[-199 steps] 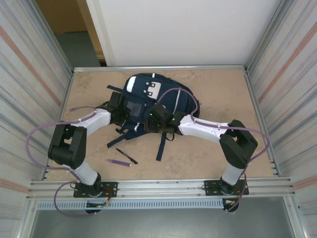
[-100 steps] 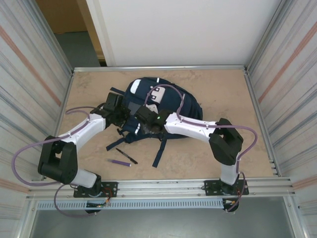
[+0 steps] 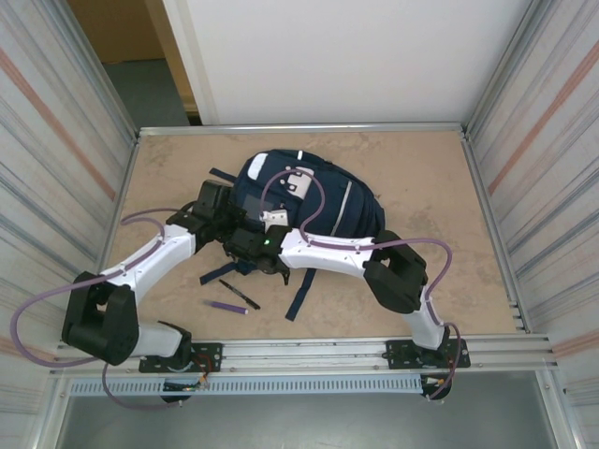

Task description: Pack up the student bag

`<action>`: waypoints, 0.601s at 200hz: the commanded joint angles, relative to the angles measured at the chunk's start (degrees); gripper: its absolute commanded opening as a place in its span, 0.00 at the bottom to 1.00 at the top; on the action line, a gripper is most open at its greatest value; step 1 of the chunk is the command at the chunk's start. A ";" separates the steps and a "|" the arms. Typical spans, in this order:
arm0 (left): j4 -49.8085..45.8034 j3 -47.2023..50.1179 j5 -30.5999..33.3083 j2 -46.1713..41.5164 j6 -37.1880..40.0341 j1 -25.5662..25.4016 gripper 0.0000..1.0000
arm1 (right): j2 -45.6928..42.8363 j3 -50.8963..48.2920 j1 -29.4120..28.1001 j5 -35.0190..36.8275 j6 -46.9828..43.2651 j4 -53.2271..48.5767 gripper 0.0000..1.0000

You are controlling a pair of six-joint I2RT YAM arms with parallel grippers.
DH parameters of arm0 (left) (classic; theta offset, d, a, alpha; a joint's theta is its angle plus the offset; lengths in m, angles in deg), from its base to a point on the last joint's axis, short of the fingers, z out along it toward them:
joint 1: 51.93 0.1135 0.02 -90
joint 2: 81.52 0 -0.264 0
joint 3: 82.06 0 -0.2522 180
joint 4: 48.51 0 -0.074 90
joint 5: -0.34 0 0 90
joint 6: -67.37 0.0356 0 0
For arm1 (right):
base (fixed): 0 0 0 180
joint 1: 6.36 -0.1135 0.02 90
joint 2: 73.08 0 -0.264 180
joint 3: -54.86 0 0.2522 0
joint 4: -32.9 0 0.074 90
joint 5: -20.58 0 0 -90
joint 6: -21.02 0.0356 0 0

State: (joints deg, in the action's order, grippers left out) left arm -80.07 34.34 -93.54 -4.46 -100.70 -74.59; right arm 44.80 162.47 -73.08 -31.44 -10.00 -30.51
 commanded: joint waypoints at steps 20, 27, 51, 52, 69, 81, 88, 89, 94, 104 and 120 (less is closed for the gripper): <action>2.84 1.00 -1.92 -3.83 -2.36 -1.25 0.00 | 1.45 0.10 2.73 3.54 12.55 -6.89 0.52; 2.95 0.97 -1.91 -3.78 -2.05 -1.32 0.00 | 1.29 -0.25 2.69 3.92 14.05 -7.63 0.51; 2.63 1.44 -1.66 -4.18 -2.07 -1.34 0.00 | -1.04 -2.48 2.50 5.25 15.67 -7.13 0.43; 2.66 1.47 -1.66 -4.15 -2.08 -1.34 0.00 | -1.15 -2.55 2.53 5.30 15.65 -7.04 0.43; 2.69 1.60 -1.52 -4.06 -1.98 -1.34 0.00 | -3.24 -4.25 2.39 5.19 16.51 -5.85 0.36; 2.30 1.29 -1.32 -4.01 -1.45 -1.34 0.00 | -4.11 -5.37 2.17 4.88 16.87 -5.20 0.34; 2.34 1.43 -1.46 -3.97 -1.53 -1.34 0.00 | -4.48 -5.63 2.16 4.92 17.13 -5.47 0.32; 2.34 1.51 -1.43 -3.95 -1.55 -1.34 0.00 | -4.54 -5.66 2.14 4.92 17.13 -5.55 0.32; 2.57 1.65 -1.47 -4.00 -1.71 -1.35 0.00 | -4.89 -5.84 2.32 4.83 17.24 -5.61 0.31; 2.90 1.93 -1.80 -3.95 -2.09 -1.34 0.00 | -5.84 -6.48 2.56 3.93 17.31 -5.43 0.27; 2.69 1.61 -1.75 -3.87 -1.49 -1.34 0.00 | -7.97 -8.94 2.74 1.94 17.23 -2.83 0.21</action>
State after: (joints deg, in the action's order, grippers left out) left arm -78.32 36.00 -95.20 -5.49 -102.66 -76.18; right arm 41.35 156.80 -71.27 -30.02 3.99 -30.94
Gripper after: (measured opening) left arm 0.055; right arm 0.249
